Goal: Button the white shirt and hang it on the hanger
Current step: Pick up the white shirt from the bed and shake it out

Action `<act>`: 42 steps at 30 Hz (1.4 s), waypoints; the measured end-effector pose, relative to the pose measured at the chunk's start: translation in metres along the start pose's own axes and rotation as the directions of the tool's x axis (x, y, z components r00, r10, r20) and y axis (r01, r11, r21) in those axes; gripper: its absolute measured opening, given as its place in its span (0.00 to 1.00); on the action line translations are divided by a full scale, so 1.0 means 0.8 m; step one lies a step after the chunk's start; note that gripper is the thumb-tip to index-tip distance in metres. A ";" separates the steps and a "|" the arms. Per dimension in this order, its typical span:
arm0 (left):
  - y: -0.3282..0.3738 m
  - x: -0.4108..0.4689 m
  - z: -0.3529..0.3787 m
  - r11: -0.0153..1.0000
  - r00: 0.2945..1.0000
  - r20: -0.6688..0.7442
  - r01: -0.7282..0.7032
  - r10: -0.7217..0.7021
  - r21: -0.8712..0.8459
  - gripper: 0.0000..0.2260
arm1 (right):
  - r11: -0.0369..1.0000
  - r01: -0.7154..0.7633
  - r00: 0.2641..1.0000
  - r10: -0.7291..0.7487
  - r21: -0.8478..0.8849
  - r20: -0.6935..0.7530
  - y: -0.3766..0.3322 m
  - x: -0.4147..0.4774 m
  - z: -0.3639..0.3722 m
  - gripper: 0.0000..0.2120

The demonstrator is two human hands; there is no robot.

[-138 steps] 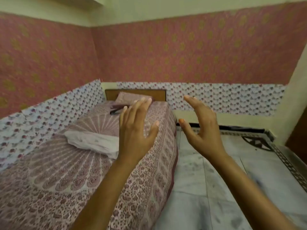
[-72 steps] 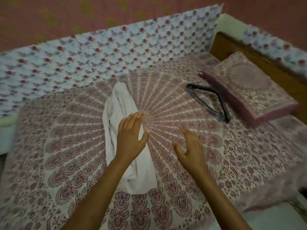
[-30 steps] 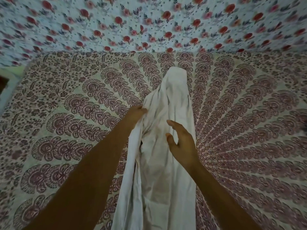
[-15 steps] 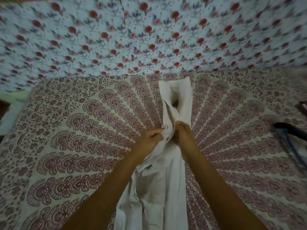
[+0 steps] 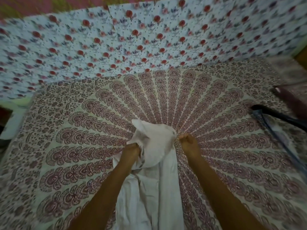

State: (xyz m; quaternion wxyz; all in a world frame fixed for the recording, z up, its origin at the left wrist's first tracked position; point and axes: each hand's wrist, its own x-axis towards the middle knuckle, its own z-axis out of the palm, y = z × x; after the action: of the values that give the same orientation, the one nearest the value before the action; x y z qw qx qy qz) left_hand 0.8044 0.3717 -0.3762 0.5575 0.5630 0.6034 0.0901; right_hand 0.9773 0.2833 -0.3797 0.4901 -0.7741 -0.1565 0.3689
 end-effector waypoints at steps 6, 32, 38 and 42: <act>-0.037 -0.012 0.014 0.933 0.910 0.414 -0.163 0.017 0.321 0.22 | 0.942 0.234 0.965 -0.195 -0.242 0.174 0.016 0.004 0.038 0.08; -0.013 0.048 -0.004 0.856 0.970 -0.043 0.188 -0.237 -0.482 0.05 | 0.982 0.135 0.989 -0.141 0.132 0.035 -0.021 0.012 0.025 0.11; 0.080 -0.037 -0.067 0.888 0.999 0.005 -0.028 0.034 -0.460 0.11 | 0.965 0.236 0.972 -0.236 0.113 -0.011 -0.098 -0.056 -0.021 0.11; 0.137 -0.132 -0.106 0.954 0.983 0.072 -0.142 0.166 -0.264 0.05 | 0.916 0.390 0.921 -0.386 0.094 -0.061 -0.151 -0.136 -0.068 0.10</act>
State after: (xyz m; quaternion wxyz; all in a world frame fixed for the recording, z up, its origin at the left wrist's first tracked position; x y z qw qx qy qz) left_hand 0.7754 0.3714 -0.2047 0.6448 0.5346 0.5141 0.1848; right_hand 0.9574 0.2399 -0.2150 0.5964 -0.7084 -0.2773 0.2562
